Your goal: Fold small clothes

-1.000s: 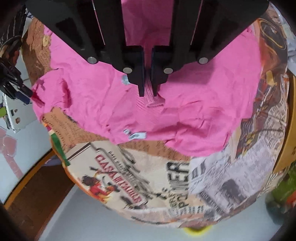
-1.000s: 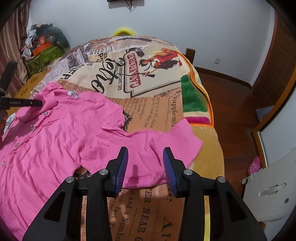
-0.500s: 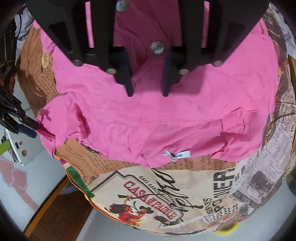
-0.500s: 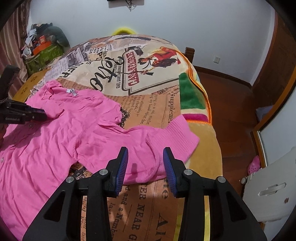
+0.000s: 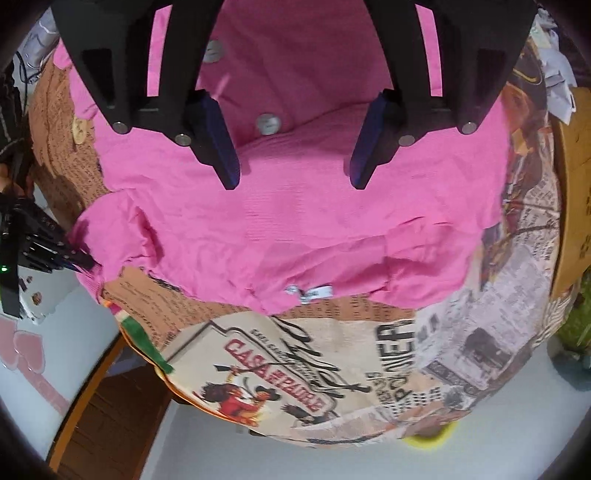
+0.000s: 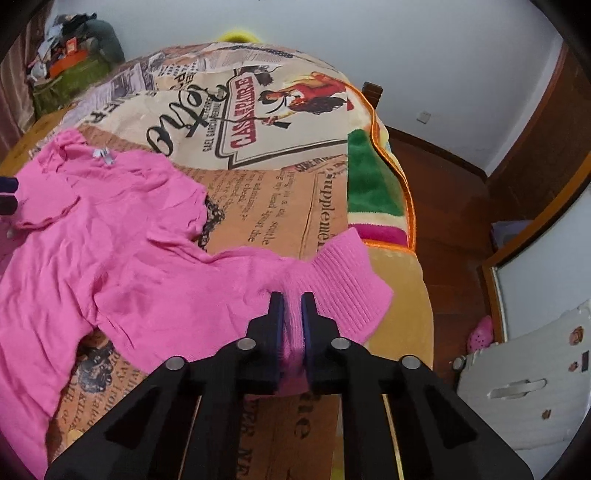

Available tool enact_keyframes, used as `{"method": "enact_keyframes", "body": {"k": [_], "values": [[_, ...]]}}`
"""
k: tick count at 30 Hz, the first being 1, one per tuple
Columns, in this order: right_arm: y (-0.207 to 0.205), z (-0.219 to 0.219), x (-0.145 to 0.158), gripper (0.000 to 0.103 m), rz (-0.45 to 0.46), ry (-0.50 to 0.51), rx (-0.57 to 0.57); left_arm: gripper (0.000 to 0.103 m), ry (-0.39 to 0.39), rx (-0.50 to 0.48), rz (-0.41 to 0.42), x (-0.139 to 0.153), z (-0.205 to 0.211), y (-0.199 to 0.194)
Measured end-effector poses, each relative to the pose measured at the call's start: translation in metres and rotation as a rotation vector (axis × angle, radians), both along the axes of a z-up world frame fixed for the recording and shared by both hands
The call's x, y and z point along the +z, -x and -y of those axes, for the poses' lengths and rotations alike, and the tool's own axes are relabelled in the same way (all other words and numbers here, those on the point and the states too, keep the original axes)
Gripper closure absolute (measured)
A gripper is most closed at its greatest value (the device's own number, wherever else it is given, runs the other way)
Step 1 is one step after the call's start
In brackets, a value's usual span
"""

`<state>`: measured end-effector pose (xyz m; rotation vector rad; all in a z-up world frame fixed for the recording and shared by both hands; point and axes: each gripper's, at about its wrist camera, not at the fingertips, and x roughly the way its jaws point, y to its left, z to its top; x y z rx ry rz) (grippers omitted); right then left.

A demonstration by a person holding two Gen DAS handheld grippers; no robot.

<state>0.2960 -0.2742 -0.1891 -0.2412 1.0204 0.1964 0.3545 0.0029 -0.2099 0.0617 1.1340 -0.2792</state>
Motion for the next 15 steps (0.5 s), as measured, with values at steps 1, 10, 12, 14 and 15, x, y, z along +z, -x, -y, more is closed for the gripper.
{"method": "enact_keyframes", "body": {"k": [1,10,12,14,15], "values": [[0.0,0.002,0.002,0.099,-0.003,-0.029,-0.003,0.042,0.004,0.011,0.0,0.001,-0.004,0.001],[0.003,-0.005,0.063,0.099,0.12,-0.182,-0.012,0.042,-0.017,0.121,0.066,0.016,-0.049,0.011],[0.003,-0.015,0.081,0.099,0.167,-0.195,0.005,0.042,-0.011,0.143,0.082,0.022,-0.06,0.015],[0.0,-0.028,0.097,0.099,0.203,-0.232,0.025,0.042,0.005,0.168,0.097,0.027,-0.073,0.022],[-0.001,-0.034,0.103,0.099,0.216,-0.245,0.033,0.042,0.01,0.176,0.103,0.029,-0.078,0.023]]}}
